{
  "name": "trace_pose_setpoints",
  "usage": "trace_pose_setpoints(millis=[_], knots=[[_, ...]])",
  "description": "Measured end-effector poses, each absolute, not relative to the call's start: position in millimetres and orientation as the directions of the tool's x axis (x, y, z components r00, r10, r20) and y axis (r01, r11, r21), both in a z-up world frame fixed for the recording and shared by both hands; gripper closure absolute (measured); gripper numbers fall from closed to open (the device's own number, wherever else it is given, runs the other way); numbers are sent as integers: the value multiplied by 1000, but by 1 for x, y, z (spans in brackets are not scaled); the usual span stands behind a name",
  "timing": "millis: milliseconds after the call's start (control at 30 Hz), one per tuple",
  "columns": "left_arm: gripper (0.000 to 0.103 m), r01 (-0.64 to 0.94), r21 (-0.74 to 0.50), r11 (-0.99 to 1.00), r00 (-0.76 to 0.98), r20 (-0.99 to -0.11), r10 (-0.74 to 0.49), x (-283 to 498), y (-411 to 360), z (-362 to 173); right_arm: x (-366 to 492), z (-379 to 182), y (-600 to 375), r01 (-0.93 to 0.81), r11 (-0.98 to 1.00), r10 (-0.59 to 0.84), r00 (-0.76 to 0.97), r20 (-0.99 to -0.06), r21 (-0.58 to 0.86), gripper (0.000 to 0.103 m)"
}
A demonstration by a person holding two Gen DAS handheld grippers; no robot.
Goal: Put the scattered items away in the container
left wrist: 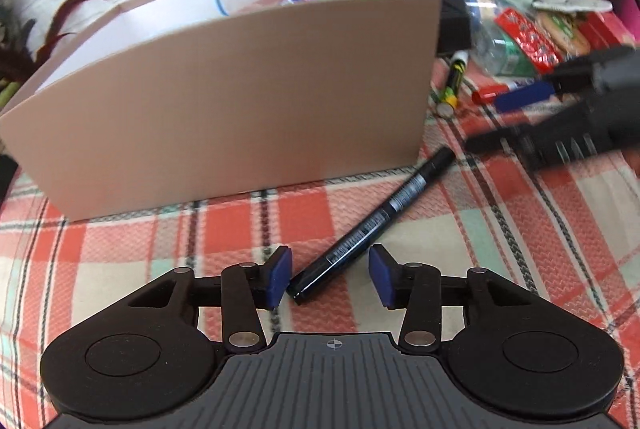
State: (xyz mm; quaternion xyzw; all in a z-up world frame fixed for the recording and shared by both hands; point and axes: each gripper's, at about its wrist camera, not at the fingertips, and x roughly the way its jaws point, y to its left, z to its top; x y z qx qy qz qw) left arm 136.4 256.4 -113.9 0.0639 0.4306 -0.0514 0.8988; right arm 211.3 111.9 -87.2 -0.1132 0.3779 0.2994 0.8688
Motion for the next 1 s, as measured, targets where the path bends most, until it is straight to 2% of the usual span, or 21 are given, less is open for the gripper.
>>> trace_pose_setpoints(millis=[200, 233, 267, 433, 600, 800, 867, 1000], knots=[[43, 135, 64, 989, 634, -772, -37, 144, 255, -116, 237, -88, 104, -472, 864, 449, 566, -692, 175, 35], [46, 137, 65, 988, 637, -770, -38, 144, 255, -117, 240, -88, 104, -459, 869, 449, 573, -686, 185, 34], [55, 138, 64, 988, 639, -768, -39, 145, 254, -117, 243, -90, 104, -449, 874, 443, 576, -687, 186, 33], [60, 149, 69, 987, 643, -765, -43, 148, 248, -118, 255, -99, 112, -419, 889, 418, 585, -695, 181, 33], [66, 137, 42, 990, 641, -766, -56, 143, 246, -119, 244, -98, 104, -484, 868, 411, 578, -705, 110, 59], [78, 109, 11, 994, 635, -770, -61, 124, 238, -118, 212, -92, 68, -549, 829, 442, 523, -729, 109, 82], [82, 103, -13, 995, 631, -772, -76, 117, 235, -117, 195, -92, 56, -573, 812, 453, 501, -737, 110, 86], [89, 102, -75, 992, 614, -780, -122, 103, 226, -116, 155, -93, 39, -621, 776, 475, 461, -750, 109, 86]])
